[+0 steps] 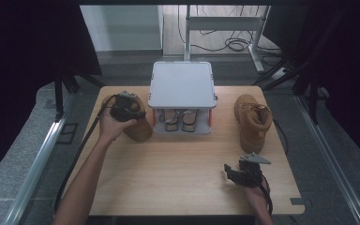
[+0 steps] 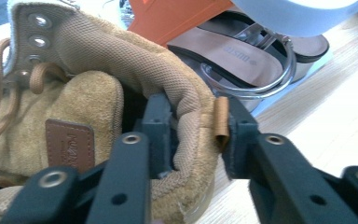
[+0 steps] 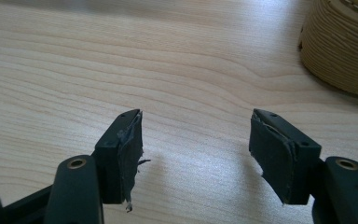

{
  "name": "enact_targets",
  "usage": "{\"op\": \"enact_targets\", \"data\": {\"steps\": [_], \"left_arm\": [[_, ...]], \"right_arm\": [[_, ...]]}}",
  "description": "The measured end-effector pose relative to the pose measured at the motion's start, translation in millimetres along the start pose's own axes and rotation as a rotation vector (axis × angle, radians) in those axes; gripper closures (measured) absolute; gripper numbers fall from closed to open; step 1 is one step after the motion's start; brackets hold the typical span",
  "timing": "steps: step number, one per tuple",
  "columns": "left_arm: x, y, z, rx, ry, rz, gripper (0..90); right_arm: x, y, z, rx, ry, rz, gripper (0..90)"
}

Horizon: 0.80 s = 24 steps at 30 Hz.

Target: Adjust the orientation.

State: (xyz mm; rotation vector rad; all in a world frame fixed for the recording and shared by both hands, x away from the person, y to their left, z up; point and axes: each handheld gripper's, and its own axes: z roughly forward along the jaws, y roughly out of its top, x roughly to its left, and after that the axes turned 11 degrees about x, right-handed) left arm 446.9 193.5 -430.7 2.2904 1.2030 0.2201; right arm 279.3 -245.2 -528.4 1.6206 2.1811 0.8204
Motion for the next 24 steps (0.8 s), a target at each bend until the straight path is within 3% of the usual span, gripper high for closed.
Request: {"op": "enact_targets", "data": {"steps": [4, 9, 24], "left_arm": [[4.2, -4.8, -2.1, -0.024, -0.032, -0.007, 73.4], [3.5, -8.0, -6.1, -0.033, -0.018, 0.006, 74.5], [28.6, -25.5, -47.1, -0.109, -0.080, -0.005, 75.5]], "right_arm": [[-1.7, 0.0, -0.5, -0.003, -0.001, 0.002, 34.8], [-2.5, -0.1, 0.4, -0.001, -0.001, 0.007, 34.8], [-2.0, 0.0, -0.2, -0.013, -0.014, 0.010, 35.0]]}}
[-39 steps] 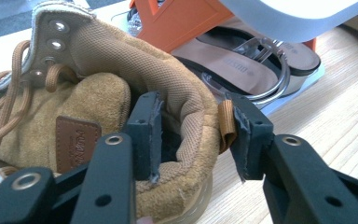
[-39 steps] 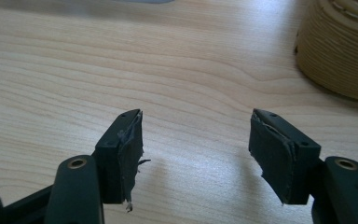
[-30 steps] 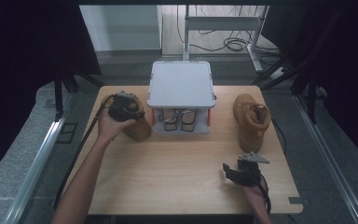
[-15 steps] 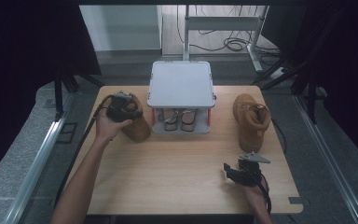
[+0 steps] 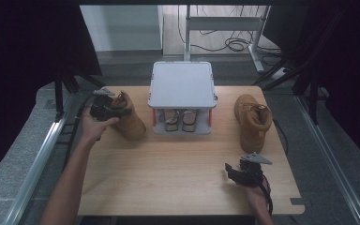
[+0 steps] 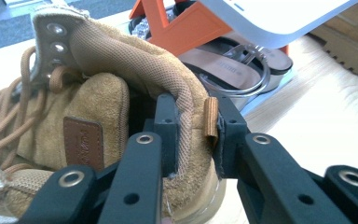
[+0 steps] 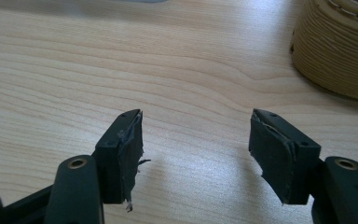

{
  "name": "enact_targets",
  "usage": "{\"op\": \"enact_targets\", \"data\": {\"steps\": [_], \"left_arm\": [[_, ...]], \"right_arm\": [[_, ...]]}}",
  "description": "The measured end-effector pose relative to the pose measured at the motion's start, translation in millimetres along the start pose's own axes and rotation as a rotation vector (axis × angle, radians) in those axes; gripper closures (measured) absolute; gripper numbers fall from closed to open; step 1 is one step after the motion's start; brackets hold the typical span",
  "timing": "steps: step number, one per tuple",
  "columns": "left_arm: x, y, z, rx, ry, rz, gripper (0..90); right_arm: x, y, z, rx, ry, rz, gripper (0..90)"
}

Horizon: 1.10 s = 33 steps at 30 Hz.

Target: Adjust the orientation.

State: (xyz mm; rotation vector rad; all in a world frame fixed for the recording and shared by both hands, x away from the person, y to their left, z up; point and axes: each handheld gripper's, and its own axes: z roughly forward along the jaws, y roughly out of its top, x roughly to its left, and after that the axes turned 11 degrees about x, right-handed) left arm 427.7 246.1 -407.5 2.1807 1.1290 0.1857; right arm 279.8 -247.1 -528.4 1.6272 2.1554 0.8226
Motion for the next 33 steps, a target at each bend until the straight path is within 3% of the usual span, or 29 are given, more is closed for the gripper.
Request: {"op": "enact_targets", "data": {"steps": [11, 18, 33], "left_arm": [[3.1, 1.1, -27.3, -0.042, -0.009, 0.036, 75.3], [4.2, -0.9, -52.5, -0.090, -0.041, 0.039, 75.5], [-40.1, -17.1, -88.9, -0.110, -0.047, 0.194, 75.6]], "right_arm": [[0.1, -0.1, -0.6, -0.003, -0.002, -0.001, 35.0], [-1.2, 0.1, -0.8, -0.007, -0.008, 0.004, 35.0], [-0.3, 0.0, -0.1, -0.005, -0.009, 0.003, 35.0]]}}
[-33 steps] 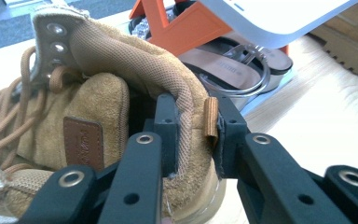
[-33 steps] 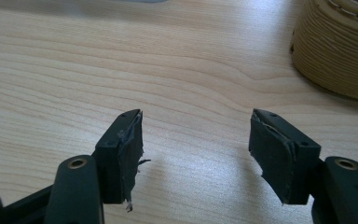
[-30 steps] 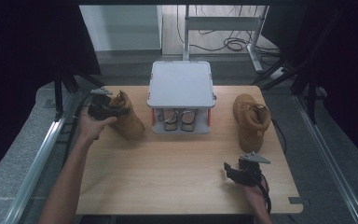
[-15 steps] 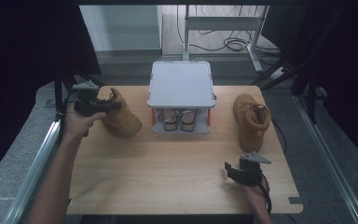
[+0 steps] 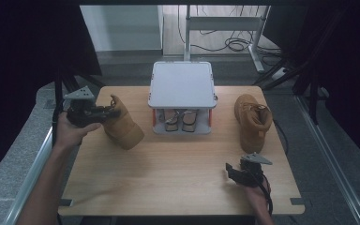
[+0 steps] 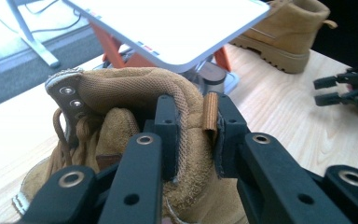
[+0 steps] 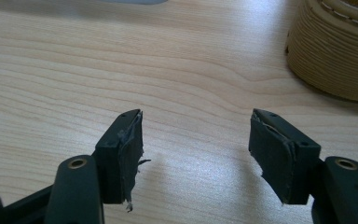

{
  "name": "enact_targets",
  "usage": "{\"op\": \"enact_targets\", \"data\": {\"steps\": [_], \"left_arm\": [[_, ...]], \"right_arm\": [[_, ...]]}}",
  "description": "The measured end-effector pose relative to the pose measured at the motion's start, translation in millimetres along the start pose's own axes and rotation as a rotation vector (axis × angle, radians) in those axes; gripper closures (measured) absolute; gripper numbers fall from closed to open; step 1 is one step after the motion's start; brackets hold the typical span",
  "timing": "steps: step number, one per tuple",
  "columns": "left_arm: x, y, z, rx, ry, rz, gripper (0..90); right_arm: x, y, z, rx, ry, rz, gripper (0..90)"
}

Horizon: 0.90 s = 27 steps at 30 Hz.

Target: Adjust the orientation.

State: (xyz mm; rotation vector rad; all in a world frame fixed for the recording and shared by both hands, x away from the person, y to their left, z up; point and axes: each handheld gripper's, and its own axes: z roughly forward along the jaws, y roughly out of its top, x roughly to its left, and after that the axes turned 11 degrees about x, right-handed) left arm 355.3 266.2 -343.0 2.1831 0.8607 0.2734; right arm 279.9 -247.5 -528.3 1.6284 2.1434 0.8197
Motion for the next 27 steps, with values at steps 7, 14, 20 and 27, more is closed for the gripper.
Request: {"op": "enact_targets", "data": {"steps": [7, 14, 20, 27], "left_arm": [[-21.0, -9.7, -7.5, 0.011, 0.004, 0.056, 75.5], [-46.5, -40.0, 17.1, 0.082, -0.012, 0.118, 75.6], [-64.2, -63.0, 28.9, 0.124, -0.040, 0.147, 75.4], [-70.7, -66.2, 44.7, 0.153, -0.027, 0.180, 75.5]], "right_arm": [[0.8, 0.3, -1.4, -0.004, 0.000, -0.003, 35.0], [1.6, 0.4, -1.5, -0.002, 0.000, -0.005, 35.0], [0.8, 0.4, -2.9, -0.006, 0.002, -0.004, 35.0], [2.9, 0.4, -3.2, -0.006, 0.002, -0.013, 35.0]]}}
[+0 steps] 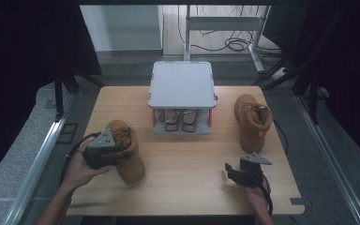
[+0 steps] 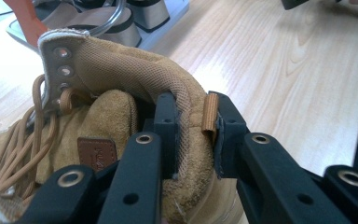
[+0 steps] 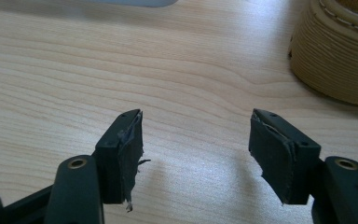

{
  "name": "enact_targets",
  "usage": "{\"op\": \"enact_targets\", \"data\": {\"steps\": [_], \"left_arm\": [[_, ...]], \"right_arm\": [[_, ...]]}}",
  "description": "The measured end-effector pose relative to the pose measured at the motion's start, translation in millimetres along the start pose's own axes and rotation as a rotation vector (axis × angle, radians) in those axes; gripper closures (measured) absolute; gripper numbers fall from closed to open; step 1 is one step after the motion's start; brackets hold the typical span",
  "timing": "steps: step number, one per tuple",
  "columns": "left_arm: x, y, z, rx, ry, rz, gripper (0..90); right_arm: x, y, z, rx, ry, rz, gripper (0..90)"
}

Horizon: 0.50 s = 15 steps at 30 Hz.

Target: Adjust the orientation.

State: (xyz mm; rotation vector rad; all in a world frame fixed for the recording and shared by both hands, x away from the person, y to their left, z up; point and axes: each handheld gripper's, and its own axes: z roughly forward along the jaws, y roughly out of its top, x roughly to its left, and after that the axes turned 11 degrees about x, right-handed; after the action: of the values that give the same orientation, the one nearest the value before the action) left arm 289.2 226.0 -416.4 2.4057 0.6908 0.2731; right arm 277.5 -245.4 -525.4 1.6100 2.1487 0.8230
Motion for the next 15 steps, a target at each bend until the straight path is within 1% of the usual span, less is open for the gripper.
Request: {"op": "enact_targets", "data": {"steps": [3, 7, 11, 14, 15], "left_arm": [[4.1, 4.9, 3.8, -0.003, -0.005, -0.001, 75.5], [2.8, 8.0, 8.5, 0.018, -0.016, 0.006, 75.1], [-5.3, 4.9, 15.4, 0.044, -0.023, 0.008, 74.1], [-9.8, 2.2, 18.3, 0.047, -0.021, 0.005, 72.1], [-10.8, 0.9, 18.8, 0.040, -0.018, 0.000, 71.4]], "right_arm": [[-0.8, 0.0, -0.5, -0.003, -0.002, 0.003, 35.0], [-2.8, 0.0, -1.2, -0.004, -0.003, 0.008, 35.0], [-2.4, -0.1, -1.1, -0.002, -0.002, 0.005, 35.0], [-1.6, 0.1, -0.8, -0.002, -0.001, 0.002, 35.0], [-1.4, 0.1, -0.8, -0.001, -0.001, 0.000, 35.0]]}}
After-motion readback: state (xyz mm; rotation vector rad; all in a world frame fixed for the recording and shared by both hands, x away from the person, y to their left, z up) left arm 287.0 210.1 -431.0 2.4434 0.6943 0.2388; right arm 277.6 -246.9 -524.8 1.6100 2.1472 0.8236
